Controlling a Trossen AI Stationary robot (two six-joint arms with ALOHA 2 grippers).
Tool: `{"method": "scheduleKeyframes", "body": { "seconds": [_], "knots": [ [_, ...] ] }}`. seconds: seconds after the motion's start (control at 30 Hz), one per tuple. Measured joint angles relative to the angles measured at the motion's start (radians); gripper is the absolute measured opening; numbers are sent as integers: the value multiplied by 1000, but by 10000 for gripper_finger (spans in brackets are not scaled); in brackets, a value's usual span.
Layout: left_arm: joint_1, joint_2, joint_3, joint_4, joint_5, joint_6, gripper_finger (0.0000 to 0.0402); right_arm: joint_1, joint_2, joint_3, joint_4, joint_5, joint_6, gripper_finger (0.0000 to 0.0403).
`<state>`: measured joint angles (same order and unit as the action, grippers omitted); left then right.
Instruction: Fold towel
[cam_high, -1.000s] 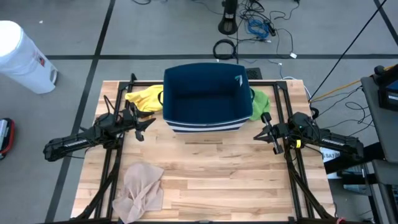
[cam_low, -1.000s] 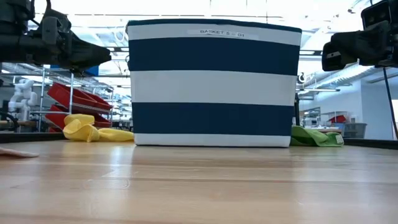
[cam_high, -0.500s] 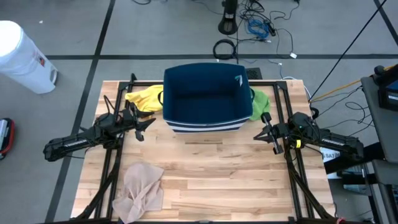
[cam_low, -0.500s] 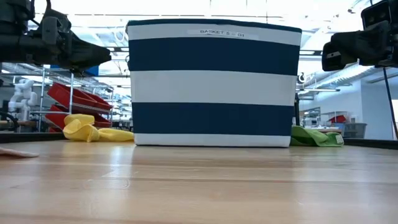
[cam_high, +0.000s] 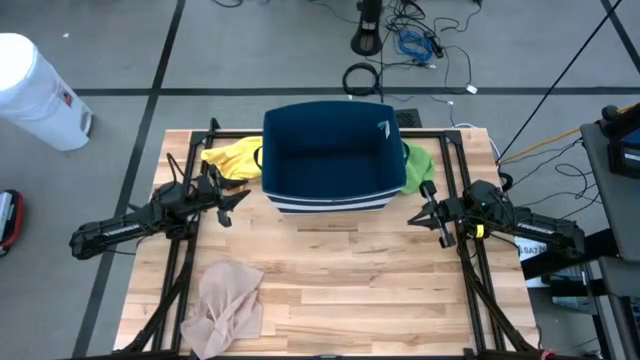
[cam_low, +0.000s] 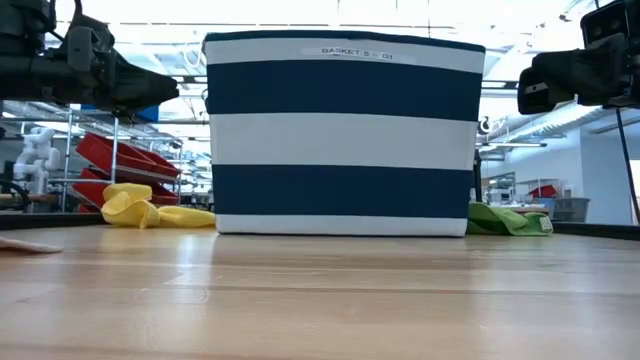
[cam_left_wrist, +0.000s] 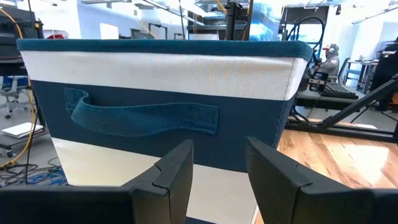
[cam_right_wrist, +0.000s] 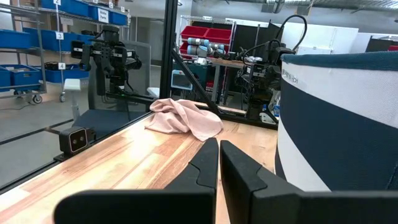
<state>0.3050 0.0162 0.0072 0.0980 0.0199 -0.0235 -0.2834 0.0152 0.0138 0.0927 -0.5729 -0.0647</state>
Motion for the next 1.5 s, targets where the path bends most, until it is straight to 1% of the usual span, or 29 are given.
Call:
{"method": "scheduleKeyframes", "body": {
  "seconds": [1.13, 1.27, 1.5],
  "knots": [
    [0, 0, 0, 0, 0, 0, 153, 0, 0, 0, 0, 0, 0, 6],
    [0, 0, 0, 0, 0, 0, 153, 0, 0, 0, 0, 0, -56, 6],
    [0, 0, 0, 0, 0, 0, 153, 0, 0, 0, 0, 0, -52, 6]
  ]
}}
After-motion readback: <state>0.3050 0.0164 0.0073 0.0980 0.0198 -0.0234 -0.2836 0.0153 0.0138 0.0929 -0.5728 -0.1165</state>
